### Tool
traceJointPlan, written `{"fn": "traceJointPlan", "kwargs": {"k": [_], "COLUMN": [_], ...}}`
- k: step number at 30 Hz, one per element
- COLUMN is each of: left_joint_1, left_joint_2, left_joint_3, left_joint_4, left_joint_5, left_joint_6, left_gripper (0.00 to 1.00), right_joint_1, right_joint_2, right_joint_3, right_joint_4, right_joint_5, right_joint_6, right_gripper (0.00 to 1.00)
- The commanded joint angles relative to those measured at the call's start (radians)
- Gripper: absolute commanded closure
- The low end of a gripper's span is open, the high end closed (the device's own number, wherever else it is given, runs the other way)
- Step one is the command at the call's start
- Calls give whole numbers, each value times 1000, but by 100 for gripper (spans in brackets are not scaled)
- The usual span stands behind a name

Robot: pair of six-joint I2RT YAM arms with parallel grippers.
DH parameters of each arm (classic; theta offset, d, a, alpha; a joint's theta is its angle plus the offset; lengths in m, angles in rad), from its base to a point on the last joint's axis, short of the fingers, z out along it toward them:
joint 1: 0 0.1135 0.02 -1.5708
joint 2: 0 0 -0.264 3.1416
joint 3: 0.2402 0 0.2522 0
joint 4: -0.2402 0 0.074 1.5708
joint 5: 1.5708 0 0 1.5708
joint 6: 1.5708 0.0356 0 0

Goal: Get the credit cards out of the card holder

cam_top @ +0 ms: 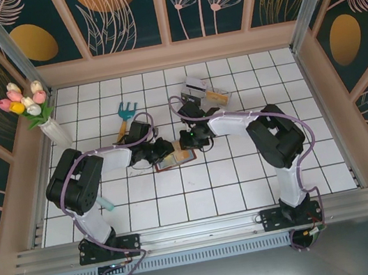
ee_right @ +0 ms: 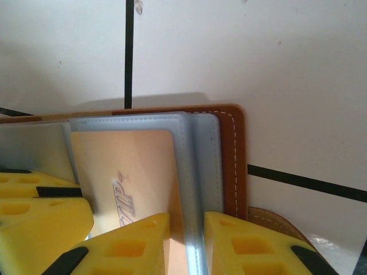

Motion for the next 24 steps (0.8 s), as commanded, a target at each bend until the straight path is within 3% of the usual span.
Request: {"fn": "traceJointPlan", "kwargs": {"k": [1, 16, 24], "left_joint_1": [1, 46, 61], "left_joint_2": [41, -16, -70], "left_joint_3": [-23, -103, -127], "left_joint_4": [34, 108, 67], "left_joint_5": [23, 61, 41], "left_joint_6": [4, 12, 48], "left_gripper": [80, 100, 100], "right_joint_1": [26, 31, 28], "right_joint_2": [96, 110, 106], "right_joint_3": [-24, -35, -40], "right_joint_4": [-79, -88, -84], "right_joint_5": [42, 63, 66], "right_joint_6": [-23, -14, -4], "right_gripper": [77, 77, 77]}}
